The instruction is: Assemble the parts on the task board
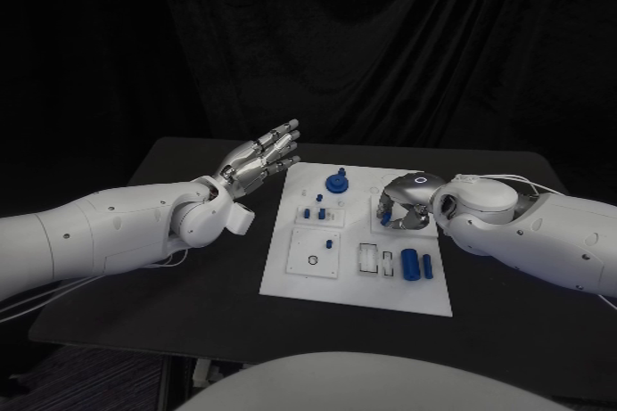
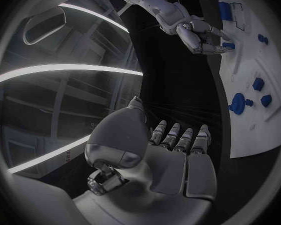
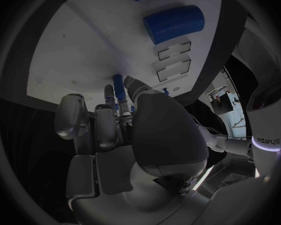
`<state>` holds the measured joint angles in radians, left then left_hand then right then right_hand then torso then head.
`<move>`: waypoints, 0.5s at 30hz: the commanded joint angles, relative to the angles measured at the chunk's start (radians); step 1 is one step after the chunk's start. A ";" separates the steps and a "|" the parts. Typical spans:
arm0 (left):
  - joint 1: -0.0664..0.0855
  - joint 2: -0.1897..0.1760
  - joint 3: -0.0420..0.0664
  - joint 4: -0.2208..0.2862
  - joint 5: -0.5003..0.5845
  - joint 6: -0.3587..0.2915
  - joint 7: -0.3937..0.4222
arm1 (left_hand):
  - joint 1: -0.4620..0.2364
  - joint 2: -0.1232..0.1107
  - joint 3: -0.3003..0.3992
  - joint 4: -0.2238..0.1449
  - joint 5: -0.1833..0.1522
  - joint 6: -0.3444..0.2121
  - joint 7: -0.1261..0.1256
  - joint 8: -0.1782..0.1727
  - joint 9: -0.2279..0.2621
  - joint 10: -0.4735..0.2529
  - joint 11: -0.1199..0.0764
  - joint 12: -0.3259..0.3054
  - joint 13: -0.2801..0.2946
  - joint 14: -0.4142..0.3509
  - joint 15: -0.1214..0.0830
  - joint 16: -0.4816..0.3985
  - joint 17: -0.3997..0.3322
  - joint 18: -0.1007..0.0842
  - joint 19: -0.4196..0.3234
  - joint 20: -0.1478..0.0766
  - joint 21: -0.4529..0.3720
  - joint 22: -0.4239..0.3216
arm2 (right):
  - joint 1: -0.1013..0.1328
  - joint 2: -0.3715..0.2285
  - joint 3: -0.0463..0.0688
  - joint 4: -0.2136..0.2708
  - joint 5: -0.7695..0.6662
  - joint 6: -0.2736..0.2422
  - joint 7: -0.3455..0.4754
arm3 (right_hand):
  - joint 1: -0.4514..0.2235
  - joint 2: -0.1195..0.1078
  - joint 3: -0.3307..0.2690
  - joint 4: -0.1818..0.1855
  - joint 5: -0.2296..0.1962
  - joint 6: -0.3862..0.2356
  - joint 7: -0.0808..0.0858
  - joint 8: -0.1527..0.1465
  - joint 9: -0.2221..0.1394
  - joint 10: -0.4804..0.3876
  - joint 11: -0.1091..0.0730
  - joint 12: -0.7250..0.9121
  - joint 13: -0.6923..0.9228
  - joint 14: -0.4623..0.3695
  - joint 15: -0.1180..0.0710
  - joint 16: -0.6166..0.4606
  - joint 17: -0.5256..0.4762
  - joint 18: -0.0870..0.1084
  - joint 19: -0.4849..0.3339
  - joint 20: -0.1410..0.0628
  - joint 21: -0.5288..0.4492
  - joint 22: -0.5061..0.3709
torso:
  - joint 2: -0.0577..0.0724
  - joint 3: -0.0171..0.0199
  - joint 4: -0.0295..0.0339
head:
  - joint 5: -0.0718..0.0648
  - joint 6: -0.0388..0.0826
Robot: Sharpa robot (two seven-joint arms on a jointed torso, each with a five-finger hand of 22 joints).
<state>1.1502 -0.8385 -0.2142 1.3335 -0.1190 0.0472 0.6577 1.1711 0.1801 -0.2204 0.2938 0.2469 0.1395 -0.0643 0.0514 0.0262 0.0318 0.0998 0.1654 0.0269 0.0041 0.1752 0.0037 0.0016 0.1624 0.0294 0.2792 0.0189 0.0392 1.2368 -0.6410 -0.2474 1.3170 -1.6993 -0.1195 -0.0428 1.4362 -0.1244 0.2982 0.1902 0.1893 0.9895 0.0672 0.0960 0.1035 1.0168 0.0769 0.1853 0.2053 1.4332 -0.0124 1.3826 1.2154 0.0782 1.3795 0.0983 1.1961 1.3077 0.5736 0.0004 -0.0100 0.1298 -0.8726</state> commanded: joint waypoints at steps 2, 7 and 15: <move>-0.003 0.002 0.001 0.000 -0.001 0.018 0.012 | 0.005 0.015 -0.008 -0.002 0.019 -0.001 0.007 -0.004 -0.001 -0.009 0.000 0.001 -0.002 -0.001 0.005 -0.001 0.000 0.014 0.001 0.006 0.004 0.000 | -0.003 0.001 0.001 -0.001 -0.003 0.014 -0.028 | 0.026 0.004 0.022 -0.009 0.005 0.014 0.001 0.007 0.004 0.017 -0.002 -0.007 -0.005 -0.007 -0.002 -0.005 -0.004 -0.001 -0.004 -0.002 -0.003 0.161 | 0.000 0.0001 0.0006 | 0.000 0.000; -0.003 0.003 0.001 -0.001 -0.001 0.022 0.011 | 0.013 0.023 -0.010 -0.003 0.045 -0.002 0.007 -0.004 -0.002 -0.010 0.000 0.001 -0.002 0.000 0.007 -0.001 0.000 0.014 0.002 0.007 0.006 0.001 | -0.003 0.001 0.001 -0.001 -0.003 0.011 -0.033 | 0.041 0.011 0.044 -0.026 0.004 0.028 0.003 0.011 0.012 0.040 -0.007 -0.006 -0.008 -0.011 -0.006 -0.009 -0.010 0.002 -0.010 -0.005 -0.014 0.158 | 0.000 0.0004 0.0001 | 0.001 0.000; -0.004 0.003 0.001 -0.002 -0.001 0.027 0.008 | 0.020 0.020 -0.012 -0.006 0.049 -0.002 0.007 -0.004 -0.002 -0.010 0.000 0.000 -0.002 0.001 0.008 -0.001 0.001 0.014 0.003 0.008 0.006 0.002 | -0.003 0.000 0.001 0.000 -0.003 -0.026 -0.022 | 0.046 0.019 0.062 -0.044 0.002 0.061 0.007 0.025 0.027 0.082 -0.016 0.002 -0.009 -0.009 -0.012 -0.008 -0.008 0.001 -0.008 -0.010 -0.008 0.160 | 0.000 -0.0001 0.0006 | 0.003 0.000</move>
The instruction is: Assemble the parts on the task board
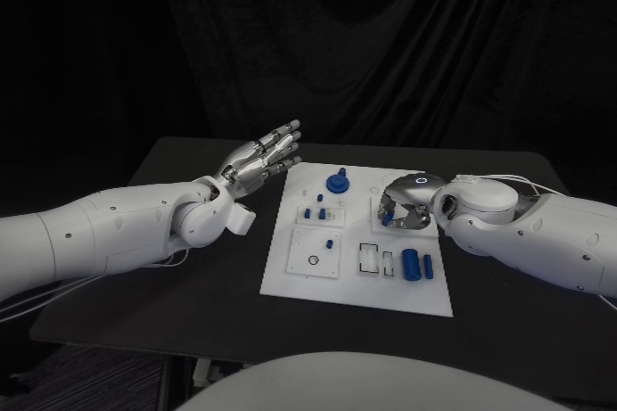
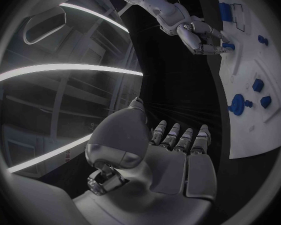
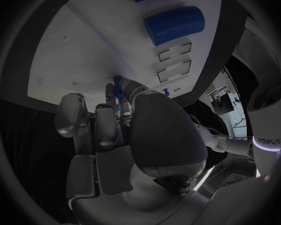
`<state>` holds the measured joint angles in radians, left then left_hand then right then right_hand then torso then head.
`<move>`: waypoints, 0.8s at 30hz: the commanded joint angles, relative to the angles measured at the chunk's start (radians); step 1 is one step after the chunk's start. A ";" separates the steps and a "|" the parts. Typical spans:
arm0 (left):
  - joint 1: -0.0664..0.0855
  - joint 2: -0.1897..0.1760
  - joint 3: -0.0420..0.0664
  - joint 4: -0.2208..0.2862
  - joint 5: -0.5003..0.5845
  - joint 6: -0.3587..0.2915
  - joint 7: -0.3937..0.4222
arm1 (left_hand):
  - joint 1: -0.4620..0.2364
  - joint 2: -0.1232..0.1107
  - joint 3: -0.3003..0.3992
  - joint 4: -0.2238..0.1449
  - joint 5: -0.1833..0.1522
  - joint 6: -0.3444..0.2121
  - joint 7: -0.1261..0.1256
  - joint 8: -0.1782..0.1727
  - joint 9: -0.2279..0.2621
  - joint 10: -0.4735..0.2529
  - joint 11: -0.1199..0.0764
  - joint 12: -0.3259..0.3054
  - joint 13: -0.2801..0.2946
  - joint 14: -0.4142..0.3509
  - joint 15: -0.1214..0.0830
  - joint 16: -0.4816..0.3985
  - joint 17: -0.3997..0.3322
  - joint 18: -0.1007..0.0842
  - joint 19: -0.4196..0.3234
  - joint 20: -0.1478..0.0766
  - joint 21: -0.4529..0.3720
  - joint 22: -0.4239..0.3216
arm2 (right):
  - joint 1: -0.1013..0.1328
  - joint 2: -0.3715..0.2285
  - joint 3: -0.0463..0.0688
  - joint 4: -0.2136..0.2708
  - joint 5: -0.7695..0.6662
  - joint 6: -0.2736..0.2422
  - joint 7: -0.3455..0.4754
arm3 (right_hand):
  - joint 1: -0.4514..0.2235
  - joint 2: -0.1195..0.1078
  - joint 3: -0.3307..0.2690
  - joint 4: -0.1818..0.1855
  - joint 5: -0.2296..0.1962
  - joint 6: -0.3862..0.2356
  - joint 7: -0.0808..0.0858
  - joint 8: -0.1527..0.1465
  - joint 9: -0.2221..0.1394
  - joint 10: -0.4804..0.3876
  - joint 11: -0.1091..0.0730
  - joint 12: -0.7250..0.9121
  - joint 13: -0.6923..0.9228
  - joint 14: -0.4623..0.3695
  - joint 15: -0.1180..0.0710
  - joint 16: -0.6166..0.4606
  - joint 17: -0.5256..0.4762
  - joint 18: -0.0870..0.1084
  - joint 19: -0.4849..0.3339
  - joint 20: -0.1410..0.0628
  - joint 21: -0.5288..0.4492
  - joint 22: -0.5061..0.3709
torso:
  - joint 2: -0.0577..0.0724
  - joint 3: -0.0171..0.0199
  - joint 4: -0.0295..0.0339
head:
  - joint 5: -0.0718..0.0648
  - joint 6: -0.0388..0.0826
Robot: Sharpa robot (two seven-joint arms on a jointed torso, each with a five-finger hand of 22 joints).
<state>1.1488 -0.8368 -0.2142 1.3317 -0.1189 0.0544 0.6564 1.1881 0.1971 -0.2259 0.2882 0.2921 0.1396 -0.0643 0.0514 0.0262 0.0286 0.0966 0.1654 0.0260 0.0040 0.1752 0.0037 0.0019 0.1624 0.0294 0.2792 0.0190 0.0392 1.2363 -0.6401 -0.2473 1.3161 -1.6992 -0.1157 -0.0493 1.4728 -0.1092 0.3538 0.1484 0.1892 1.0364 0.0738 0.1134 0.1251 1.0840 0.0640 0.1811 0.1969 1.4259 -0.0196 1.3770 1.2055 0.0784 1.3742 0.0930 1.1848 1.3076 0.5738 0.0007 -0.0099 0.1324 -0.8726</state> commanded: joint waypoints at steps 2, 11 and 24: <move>-0.003 0.002 0.001 0.000 -0.001 0.020 0.008 | 0.005 0.004 -0.006 -0.001 0.005 -0.003 0.008 -0.004 -0.002 -0.007 0.003 -0.001 -0.001 0.001 0.009 -0.001 0.000 0.014 0.003 0.008 0.006 0.002 | -0.003 -0.001 0.001 0.002 -0.003 -0.048 -0.009 | 0.011 0.009 0.010 -0.008 0.002 0.033 0.002 0.017 0.013 0.031 -0.011 0.011 -0.001 -0.002 -0.010 -0.002 0.002 0.001 -0.002 -0.008 0.005 0.160 | 0.000 -0.0003 0.0004 | 0.000 0.000; -0.004 0.002 0.001 0.000 -0.001 0.025 0.004 | 0.014 0.004 -0.005 -0.004 0.005 -0.004 0.008 -0.004 -0.002 -0.008 0.003 -0.001 -0.001 0.001 0.010 0.000 0.000 0.014 0.003 0.008 0.007 0.002 | -0.003 -0.014 0.001 0.017 -0.003 -0.130 0.011 | 0.002 0.019 0.006 -0.032 0.001 0.088 0.005 0.046 0.048 0.084 -0.031 0.013 -0.005 0.004 -0.025 -0.001 0.006 -0.001 0.004 -0.024 0.015 0.163 | 0.000 -0.0001 0.0000 | 0.002 0.000; -0.005 -0.001 0.001 0.000 0.000 0.024 0.000 | 0.025 0.002 -0.005 -0.007 0.006 -0.003 0.009 -0.004 -0.002 -0.008 0.003 0.000 -0.001 0.002 0.011 0.000 0.001 0.013 0.004 0.009 0.008 0.003 | 0.026 -0.077 0.002 0.113 -0.003 -0.179 -0.017 | -0.003 0.014 0.002 -0.033 0.000 0.091 0.007 0.047 0.052 0.088 -0.028 0.011 -0.007 0.000 -0.025 -0.007 -0.005 0.001 -0.001 -0.025 0.006 0.160 | 0.000 0.0001 -0.0005 | 0.007 0.000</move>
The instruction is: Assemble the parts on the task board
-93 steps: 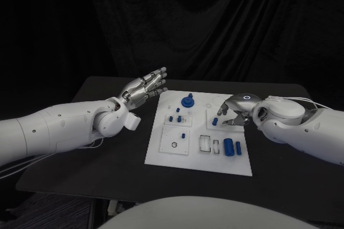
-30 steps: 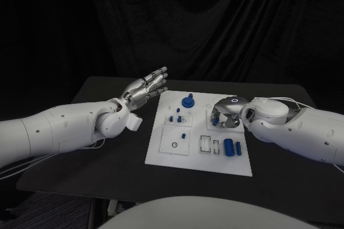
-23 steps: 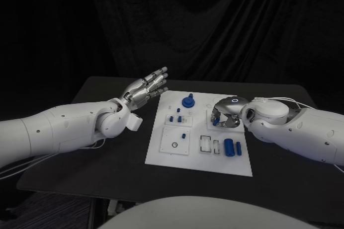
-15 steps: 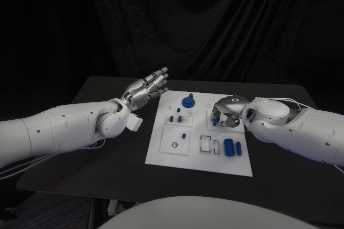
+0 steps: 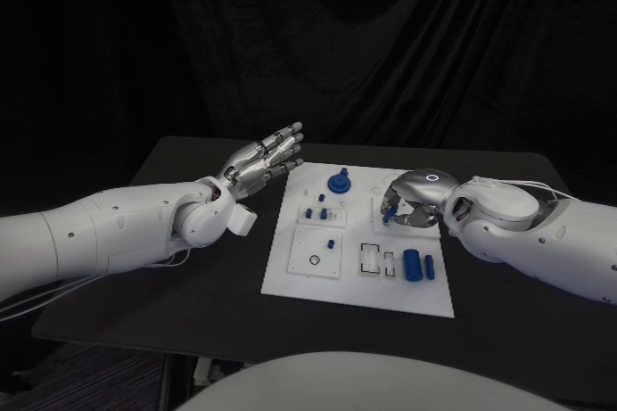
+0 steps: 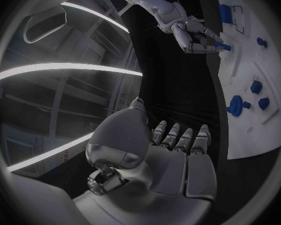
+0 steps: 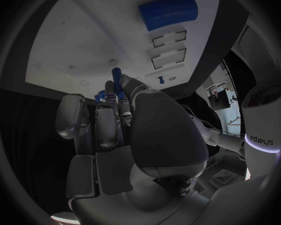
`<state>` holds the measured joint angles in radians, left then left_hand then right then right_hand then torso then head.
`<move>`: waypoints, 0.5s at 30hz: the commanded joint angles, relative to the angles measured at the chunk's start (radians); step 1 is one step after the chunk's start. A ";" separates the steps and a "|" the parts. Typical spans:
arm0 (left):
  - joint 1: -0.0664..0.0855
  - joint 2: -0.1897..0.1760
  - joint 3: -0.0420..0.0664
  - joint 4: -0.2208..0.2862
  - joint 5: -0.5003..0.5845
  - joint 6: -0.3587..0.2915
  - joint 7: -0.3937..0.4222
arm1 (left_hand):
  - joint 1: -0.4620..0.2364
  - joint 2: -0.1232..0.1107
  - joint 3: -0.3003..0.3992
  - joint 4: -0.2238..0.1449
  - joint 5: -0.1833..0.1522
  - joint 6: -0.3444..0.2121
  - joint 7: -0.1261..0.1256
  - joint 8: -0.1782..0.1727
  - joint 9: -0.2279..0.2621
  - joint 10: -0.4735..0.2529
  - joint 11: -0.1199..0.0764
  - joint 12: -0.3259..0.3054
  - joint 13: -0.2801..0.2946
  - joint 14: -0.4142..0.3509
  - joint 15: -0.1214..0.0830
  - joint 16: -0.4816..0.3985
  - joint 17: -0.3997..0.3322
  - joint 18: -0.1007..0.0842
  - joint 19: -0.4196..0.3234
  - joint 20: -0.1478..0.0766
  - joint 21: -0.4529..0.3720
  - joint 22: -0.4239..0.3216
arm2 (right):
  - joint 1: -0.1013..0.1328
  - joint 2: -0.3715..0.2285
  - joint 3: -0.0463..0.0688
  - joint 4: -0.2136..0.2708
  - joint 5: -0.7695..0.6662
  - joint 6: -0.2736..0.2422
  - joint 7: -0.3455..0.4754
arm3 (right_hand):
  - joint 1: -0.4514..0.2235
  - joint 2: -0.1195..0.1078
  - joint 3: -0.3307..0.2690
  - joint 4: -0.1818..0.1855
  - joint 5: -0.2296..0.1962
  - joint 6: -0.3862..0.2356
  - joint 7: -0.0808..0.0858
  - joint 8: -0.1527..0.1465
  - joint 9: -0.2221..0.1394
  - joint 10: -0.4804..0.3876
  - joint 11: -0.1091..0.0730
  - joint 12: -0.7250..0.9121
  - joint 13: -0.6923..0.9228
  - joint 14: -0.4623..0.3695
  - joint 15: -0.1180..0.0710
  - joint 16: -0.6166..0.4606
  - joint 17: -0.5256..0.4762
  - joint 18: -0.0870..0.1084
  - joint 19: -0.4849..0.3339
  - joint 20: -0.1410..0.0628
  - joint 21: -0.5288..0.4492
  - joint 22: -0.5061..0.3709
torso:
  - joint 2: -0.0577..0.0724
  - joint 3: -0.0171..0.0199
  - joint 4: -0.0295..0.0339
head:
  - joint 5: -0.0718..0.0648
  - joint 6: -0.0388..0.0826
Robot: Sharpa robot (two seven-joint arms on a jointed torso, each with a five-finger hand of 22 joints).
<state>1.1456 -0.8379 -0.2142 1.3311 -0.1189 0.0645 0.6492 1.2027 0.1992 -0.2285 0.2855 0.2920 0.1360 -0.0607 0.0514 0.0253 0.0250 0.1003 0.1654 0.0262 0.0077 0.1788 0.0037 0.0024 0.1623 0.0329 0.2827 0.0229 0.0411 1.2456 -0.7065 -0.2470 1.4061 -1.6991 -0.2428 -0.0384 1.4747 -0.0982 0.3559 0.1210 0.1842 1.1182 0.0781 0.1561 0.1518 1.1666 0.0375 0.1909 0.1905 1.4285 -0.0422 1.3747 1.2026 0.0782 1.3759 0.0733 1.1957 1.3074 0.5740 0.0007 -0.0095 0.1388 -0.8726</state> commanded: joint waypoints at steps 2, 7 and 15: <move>-0.002 0.000 0.001 0.000 0.000 0.013 0.007 | 0.035 -0.002 -0.002 -0.010 0.057 0.000 0.007 -0.004 -0.001 -0.004 0.000 0.001 -0.001 -0.002 0.008 0.000 0.000 0.012 0.001 0.005 0.005 0.001 | 0.032 -0.021 0.002 0.045 -0.003 -0.051 -0.035 | -0.006 0.003 0.000 -0.006 0.006 0.009 0.003 0.004 0.027 0.006 0.000 -0.001 -0.001 -0.005 -0.002 -0.008 -0.006 0.002 -0.006 -0.005 -0.011 0.158 | -0.001 -0.0003 -0.0008 | -0.001 0.000; -0.002 0.000 0.001 -0.001 0.000 0.016 0.011 | 0.092 -0.024 0.011 -0.056 0.324 0.001 0.007 -0.004 0.000 -0.003 -0.001 0.000 -0.001 0.000 0.009 0.001 0.001 0.010 0.004 0.005 0.007 0.001 | 0.070 -0.050 0.002 0.107 -0.003 -0.062 -0.043 | -0.007 0.002 -0.001 -0.006 0.006 0.009 0.004 0.004 0.028 0.005 0.002 -0.003 -0.002 -0.006 -0.001 -0.009 -0.008 0.002 -0.007 -0.005 -0.013 0.158 | -0.001 -0.0005 -0.0019 | 0.004 0.000; -0.002 -0.001 0.001 -0.002 -0.001 0.019 0.020 | 0.108 -0.059 0.052 -0.004 0.641 0.001 0.004 -0.004 0.000 0.000 -0.004 0.000 -0.001 0.001 0.009 0.002 0.001 0.010 0.006 0.006 0.010 0.001 | 0.102 -0.081 0.002 0.203 -0.003 -0.088 -0.026 | -0.022 -0.006 -0.007 -0.003 0.005 0.013 0.004 0.005 0.035 0.012 0.003 -0.007 -0.005 0.002 0.001 -0.001 0.007 -0.002 0.003 -0.003 0.005 0.163 | -0.001 -0.0014 -0.0015 | 0.008 0.000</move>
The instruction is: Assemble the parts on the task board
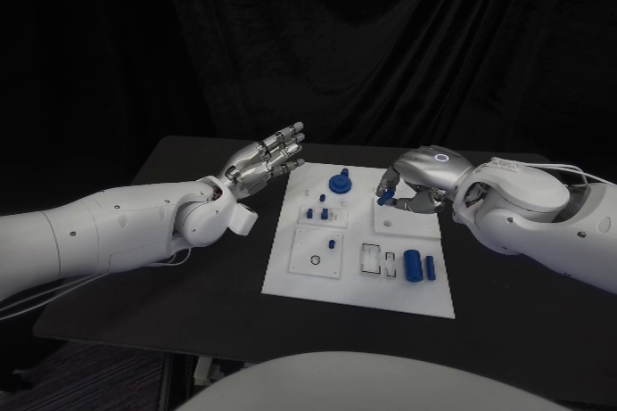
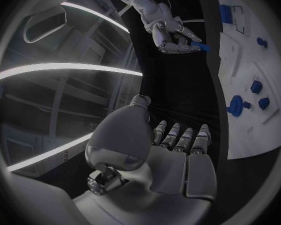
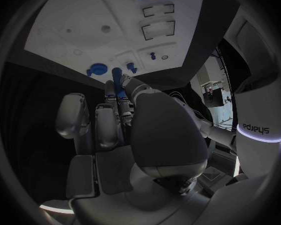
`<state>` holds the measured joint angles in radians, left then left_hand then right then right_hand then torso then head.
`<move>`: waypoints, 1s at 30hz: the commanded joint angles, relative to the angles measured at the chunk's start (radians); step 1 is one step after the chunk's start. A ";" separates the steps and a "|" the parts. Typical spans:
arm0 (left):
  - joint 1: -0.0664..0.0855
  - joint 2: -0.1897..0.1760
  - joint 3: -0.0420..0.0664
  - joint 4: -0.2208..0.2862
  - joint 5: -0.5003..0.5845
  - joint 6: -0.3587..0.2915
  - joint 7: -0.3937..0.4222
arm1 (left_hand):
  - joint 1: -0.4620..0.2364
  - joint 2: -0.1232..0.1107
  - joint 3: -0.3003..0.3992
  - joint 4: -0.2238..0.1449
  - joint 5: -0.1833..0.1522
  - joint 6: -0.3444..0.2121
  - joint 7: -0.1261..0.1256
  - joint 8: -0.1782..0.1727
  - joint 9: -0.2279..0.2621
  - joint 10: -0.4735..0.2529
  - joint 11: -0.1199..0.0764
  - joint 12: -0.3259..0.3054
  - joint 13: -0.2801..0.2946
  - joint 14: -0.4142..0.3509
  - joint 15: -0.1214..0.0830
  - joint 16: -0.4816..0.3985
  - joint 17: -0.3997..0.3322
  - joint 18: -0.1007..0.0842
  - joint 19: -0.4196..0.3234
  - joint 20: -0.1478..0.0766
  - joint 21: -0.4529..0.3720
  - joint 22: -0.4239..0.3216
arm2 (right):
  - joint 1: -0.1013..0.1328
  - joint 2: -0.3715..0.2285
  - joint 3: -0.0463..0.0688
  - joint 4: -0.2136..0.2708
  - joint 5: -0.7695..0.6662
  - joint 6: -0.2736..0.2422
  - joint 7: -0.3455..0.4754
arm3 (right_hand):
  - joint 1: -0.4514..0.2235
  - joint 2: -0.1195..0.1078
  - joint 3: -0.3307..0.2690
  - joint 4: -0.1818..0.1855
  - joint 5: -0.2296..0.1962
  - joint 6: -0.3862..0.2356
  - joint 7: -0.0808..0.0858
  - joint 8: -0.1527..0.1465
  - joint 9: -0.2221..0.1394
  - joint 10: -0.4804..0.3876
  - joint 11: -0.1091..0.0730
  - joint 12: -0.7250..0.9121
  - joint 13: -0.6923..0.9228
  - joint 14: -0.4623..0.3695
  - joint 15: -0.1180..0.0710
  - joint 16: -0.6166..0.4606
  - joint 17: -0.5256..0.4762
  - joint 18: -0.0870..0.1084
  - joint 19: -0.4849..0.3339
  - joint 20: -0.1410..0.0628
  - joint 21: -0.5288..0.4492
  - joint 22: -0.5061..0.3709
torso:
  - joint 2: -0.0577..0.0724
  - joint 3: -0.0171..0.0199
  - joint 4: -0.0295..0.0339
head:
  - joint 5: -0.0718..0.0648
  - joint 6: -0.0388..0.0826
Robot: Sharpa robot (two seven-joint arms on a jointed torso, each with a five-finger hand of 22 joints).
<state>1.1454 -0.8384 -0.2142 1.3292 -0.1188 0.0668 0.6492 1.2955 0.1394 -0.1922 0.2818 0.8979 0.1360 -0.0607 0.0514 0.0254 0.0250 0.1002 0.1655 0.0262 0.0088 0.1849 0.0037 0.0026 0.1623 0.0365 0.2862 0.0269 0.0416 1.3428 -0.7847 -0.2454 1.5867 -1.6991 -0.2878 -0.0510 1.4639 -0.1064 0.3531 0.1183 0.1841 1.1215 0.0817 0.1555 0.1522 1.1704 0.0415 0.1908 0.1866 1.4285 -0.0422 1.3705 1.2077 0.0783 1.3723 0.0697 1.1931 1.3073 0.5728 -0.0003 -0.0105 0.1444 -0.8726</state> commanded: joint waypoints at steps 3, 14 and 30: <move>-0.002 0.000 0.001 -0.001 -0.001 0.019 0.021 | 0.039 -0.013 0.045 -0.002 0.123 -0.001 0.003 -0.005 -0.001 -0.001 -0.004 -0.002 -0.001 0.000 0.005 0.001 0.001 0.010 0.003 0.002 0.006 -0.001 | 0.007 0.000 0.000 0.045 -0.003 -0.042 -0.007 | -0.012 0.002 -0.005 0.000 0.006 0.010 0.000 0.006 0.035 0.010 -0.001 -0.007 -0.001 0.003 0.002 0.005 0.004 -0.003 0.008 0.001 0.011 0.164 | 0.001 -0.0002 0.0004 | 0.003 0.000; -0.002 0.004 0.001 -0.002 -0.001 0.020 0.018 | 0.046 -0.030 0.077 0.006 -0.217 -0.001 0.006 -0.006 0.000 0.001 -0.003 -0.008 -0.001 0.000 0.007 0.001 0.001 0.007 0.005 0.002 0.005 -0.005 | -0.015 0.067 0.000 0.081 -0.003 -0.047 0.017 | -0.018 -0.004 -0.006 0.000 0.007 0.004 0.002 0.001 0.037 0.014 0.002 -0.012 -0.004 0.007 0.008 0.006 0.006 -0.004 0.011 0.004 0.016 0.165 | 0.003 0.0021 0.0017 | 0.007 0.000; -0.002 0.010 0.001 -0.005 -0.001 0.020 0.007 | -0.014 0.013 0.007 0.007 -0.489 0.002 0.018 -0.003 0.000 -0.001 -0.001 -0.005 -0.001 0.000 0.008 0.001 0.001 0.007 0.006 0.003 0.008 -0.006 | -0.092 0.188 0.000 0.024 -0.034 0.029 0.022 | -0.008 -0.004 0.004 -0.011 0.008 -0.005 0.010 -0.008 0.040 0.015 0.005 -0.020 -0.008 0.005 0.015 0.003 0.001 -0.003 0.007 0.010 0.007 0.162 | 0.002 0.0005 0.0031 | 0.007 0.000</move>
<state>1.1452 -0.8322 -0.2142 1.3245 -0.1188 0.0724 0.6477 1.2888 0.1509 -0.1790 0.2883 0.4131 0.1394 -0.0497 0.0514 0.0255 0.0250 0.1002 0.1606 0.0263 0.0093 0.1843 0.0037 0.0029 0.1622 0.0364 0.2862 0.0307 0.0372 1.2573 -0.5998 -0.2459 1.6163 -1.7070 -0.2876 -0.0274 1.4521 -0.1105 0.3586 0.1127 0.1891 1.1179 0.0890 0.1489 0.1843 1.1811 0.0445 0.1771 0.1790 1.4350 -0.0357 1.3705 1.2104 0.0782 1.3794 0.0769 1.2034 1.3078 0.5756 0.0015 -0.0084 0.1499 -0.8726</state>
